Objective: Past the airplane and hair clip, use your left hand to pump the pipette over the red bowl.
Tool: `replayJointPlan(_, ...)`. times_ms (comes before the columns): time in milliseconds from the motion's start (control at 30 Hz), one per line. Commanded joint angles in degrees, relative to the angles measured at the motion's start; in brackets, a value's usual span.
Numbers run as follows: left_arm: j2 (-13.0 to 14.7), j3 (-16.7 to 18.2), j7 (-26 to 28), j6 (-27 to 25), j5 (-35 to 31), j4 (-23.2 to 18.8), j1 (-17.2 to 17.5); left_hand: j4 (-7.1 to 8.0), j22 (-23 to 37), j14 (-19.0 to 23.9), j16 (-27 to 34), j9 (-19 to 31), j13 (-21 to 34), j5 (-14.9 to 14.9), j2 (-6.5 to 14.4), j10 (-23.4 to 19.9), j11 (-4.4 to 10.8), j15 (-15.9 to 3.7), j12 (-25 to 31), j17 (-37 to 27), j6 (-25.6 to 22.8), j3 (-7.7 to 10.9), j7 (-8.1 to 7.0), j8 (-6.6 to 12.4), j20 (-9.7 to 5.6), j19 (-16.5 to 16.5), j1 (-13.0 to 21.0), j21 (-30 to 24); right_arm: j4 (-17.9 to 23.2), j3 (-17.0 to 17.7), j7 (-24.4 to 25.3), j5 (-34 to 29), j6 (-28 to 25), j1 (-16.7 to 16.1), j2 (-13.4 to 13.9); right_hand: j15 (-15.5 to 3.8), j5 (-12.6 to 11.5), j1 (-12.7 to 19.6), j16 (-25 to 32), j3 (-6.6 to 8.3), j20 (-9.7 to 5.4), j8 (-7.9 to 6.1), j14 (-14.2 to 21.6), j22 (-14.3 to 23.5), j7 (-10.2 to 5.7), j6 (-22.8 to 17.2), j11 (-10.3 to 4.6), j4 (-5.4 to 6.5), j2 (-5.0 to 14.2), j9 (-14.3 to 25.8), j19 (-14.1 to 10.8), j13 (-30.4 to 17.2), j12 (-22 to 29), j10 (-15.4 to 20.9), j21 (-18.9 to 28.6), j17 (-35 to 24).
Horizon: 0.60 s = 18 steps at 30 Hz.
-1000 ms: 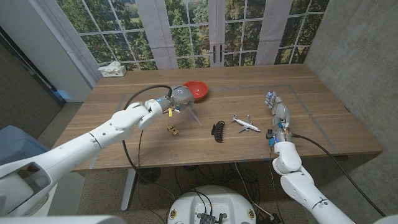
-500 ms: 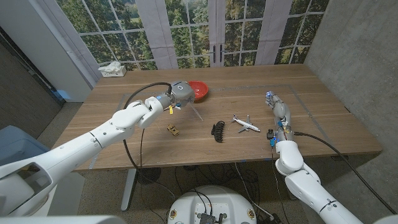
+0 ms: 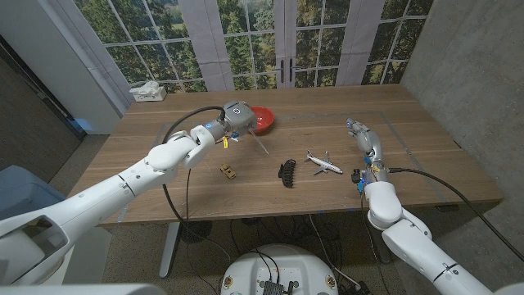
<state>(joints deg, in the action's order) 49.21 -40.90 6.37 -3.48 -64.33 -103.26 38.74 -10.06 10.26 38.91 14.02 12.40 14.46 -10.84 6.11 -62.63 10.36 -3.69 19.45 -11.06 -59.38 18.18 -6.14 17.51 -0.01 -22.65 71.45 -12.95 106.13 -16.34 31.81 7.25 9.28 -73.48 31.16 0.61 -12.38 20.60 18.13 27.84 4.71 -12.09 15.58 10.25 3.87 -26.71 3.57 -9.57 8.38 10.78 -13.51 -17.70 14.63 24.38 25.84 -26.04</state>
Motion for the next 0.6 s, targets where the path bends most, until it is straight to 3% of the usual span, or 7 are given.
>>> replayJointPlan(33,-0.5,0.4,2.5,-1.6,-0.8,-0.3,0.2,0.15,0.3,0.7,0.0,0.2,2.2,-0.2,0.1,-2.5,1.9,-10.06,0.3,-0.3,-0.4,-0.23,-0.1,0.13,0.01,-0.6,0.5,-0.1,7.8,-1.0,1.3,-5.0,-10.6,-0.9,3.6,-0.35,-0.1,0.0,0.3,-0.01,0.09,-0.26,0.3,0.2,-0.16,-0.7,-0.53,0.24,0.04,0.3,-0.6,-0.3,0.4,0.5,0.0,0.0)
replayJointPlan(600,-1.3,0.0,5.5,-1.3,-1.6,0.3,-1.2,0.21,0.3,0.8,-0.2,0.3,2.3,-0.2,0.0,-2.5,1.9,-10.07,0.3,-0.3,-0.5,-0.42,-0.23,0.18,-0.21,-0.7,0.6,0.0,12.5,-3.5,0.4,-9.1,-17.3,0.1,6.5,-1.14,-0.3,1.2,0.4,0.32,-0.15,-0.21,0.4,0.1,-0.86,-0.8,-1.36,-0.05,0.05,0.3,-0.9,-0.4,0.4,0.7,-0.3,0.1)
